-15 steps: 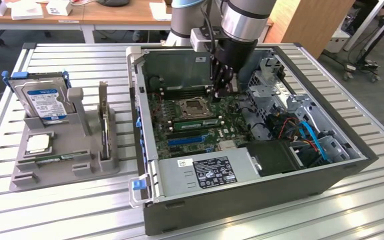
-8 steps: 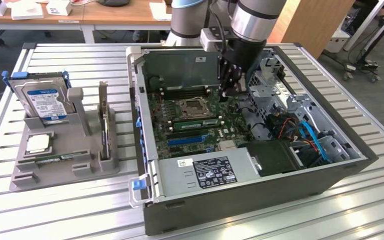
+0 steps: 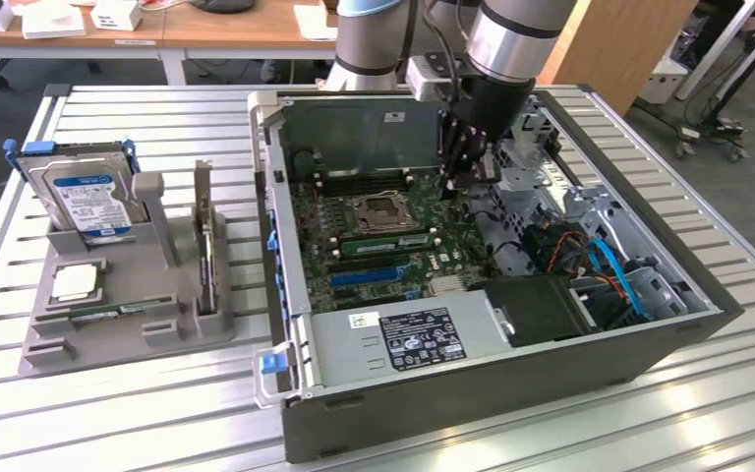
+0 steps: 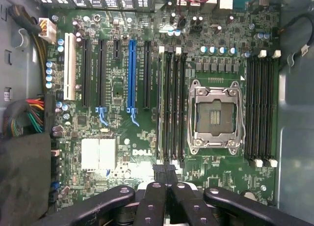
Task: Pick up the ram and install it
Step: 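Press down the ram until it locks into place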
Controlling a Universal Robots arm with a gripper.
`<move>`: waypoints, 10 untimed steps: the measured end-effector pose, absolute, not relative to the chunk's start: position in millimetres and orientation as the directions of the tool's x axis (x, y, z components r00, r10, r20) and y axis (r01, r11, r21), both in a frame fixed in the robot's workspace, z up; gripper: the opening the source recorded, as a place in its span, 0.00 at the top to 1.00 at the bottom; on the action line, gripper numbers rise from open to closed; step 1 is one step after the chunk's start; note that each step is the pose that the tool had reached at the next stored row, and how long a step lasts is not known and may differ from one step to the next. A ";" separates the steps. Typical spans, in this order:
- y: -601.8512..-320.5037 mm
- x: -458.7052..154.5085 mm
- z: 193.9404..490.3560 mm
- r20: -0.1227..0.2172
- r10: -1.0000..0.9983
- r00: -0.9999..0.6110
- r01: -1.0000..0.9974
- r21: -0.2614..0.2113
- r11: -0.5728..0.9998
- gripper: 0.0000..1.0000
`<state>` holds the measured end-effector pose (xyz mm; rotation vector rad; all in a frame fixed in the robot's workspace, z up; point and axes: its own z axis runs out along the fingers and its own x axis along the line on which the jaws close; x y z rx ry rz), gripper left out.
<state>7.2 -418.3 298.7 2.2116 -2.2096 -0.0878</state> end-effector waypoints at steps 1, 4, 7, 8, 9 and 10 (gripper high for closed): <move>-418.3 7.1 298.7 -0.030 -1.000 0.000 -0.999 0.050 -0.002 0.90; -418.3 7.1 296.2 -0.030 -1.000 0.000 -0.999 0.050 -0.002 0.90; -418.3 7.2 291.6 -0.030 -1.000 0.000 -0.999 0.050 -0.002 0.90; -418.3 7.2 289.9 -0.030 -1.000 0.000 -0.999 0.050 -0.002 0.90; -418.3 7.2 288.3 -0.030 -1.000 0.000 -0.999 0.050 -0.002 0.90; -418.3 7.2 286.7 -0.030 -1.000 0.000 -0.999 0.050 -0.002 0.90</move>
